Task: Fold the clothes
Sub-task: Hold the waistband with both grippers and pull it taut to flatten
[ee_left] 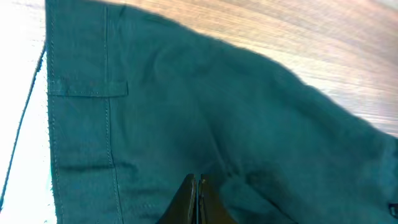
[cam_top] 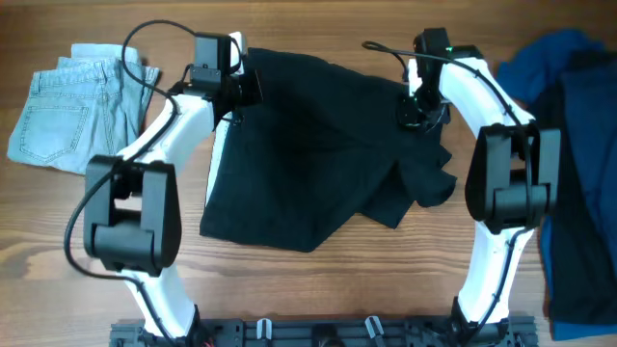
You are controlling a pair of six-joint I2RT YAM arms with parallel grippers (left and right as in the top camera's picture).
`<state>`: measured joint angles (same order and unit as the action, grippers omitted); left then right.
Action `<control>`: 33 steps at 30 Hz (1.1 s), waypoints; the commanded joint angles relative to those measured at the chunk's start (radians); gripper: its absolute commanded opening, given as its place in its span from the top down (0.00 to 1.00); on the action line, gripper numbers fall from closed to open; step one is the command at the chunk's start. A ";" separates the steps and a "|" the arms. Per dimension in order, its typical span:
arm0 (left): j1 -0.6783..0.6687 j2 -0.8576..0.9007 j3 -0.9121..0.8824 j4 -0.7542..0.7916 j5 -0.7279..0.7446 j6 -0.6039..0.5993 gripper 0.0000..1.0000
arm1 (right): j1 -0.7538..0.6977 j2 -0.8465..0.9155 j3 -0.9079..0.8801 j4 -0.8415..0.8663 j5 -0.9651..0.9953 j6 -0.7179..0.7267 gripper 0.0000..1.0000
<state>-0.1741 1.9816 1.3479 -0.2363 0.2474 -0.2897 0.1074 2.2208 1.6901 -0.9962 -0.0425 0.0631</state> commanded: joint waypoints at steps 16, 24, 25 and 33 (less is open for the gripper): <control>0.000 0.141 0.005 0.032 -0.071 0.051 0.96 | -0.095 0.175 0.003 0.523 0.022 -0.064 0.93; 0.002 0.058 0.008 0.046 -0.070 0.051 0.87 | -0.179 -0.093 0.119 0.389 -0.100 -0.050 0.70; 0.002 0.037 0.008 0.038 -0.070 0.051 0.85 | -0.199 -0.124 0.119 0.350 -0.093 -0.034 0.68; 0.002 -0.002 0.008 -0.076 -0.122 0.051 0.42 | -0.366 -0.060 0.045 0.230 -0.401 -0.041 0.61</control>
<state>-0.1741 1.9953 1.3483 -0.2958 0.1661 -0.2481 -0.2314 2.0930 1.7687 -0.7700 -0.2611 0.0223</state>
